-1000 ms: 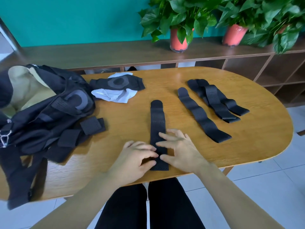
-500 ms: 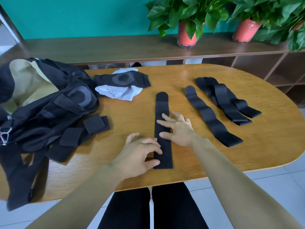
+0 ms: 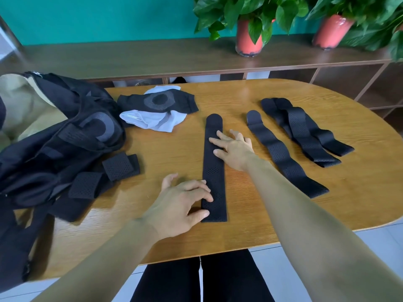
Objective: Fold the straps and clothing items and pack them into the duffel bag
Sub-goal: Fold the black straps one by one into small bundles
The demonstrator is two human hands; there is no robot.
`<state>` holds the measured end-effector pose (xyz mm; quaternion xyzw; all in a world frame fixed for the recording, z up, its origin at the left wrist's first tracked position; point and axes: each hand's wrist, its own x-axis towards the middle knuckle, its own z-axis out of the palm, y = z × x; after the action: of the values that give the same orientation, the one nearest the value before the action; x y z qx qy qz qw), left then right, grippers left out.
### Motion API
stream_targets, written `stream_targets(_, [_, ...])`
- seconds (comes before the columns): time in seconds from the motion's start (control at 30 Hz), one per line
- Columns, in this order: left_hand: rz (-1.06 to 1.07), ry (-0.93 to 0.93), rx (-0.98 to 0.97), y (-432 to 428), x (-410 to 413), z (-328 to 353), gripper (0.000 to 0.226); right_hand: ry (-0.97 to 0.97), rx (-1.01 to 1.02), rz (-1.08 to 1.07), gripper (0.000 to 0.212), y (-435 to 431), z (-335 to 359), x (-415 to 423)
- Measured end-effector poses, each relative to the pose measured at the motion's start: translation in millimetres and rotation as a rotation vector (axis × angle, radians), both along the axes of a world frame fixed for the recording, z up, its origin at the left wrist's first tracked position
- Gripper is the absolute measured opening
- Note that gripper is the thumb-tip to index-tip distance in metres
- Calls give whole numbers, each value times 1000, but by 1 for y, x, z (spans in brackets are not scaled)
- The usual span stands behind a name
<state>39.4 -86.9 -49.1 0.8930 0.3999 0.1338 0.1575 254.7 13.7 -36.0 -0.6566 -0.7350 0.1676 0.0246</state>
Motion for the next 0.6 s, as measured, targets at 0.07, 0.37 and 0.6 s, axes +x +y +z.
stream_targets(0.07, [10, 15, -11, -1, 1, 1, 29, -33, 9, -7, 46, 2, 3, 1])
stream_targets(0.37, [59, -83, -23, -12, 1, -2, 26, 451, 187, -142, 50, -56, 25, 20])
stream_targets(0.6, [101, -92, 14, -29, -5, -5, 31, 515, -20, 13, 76, -148, 15, 1])
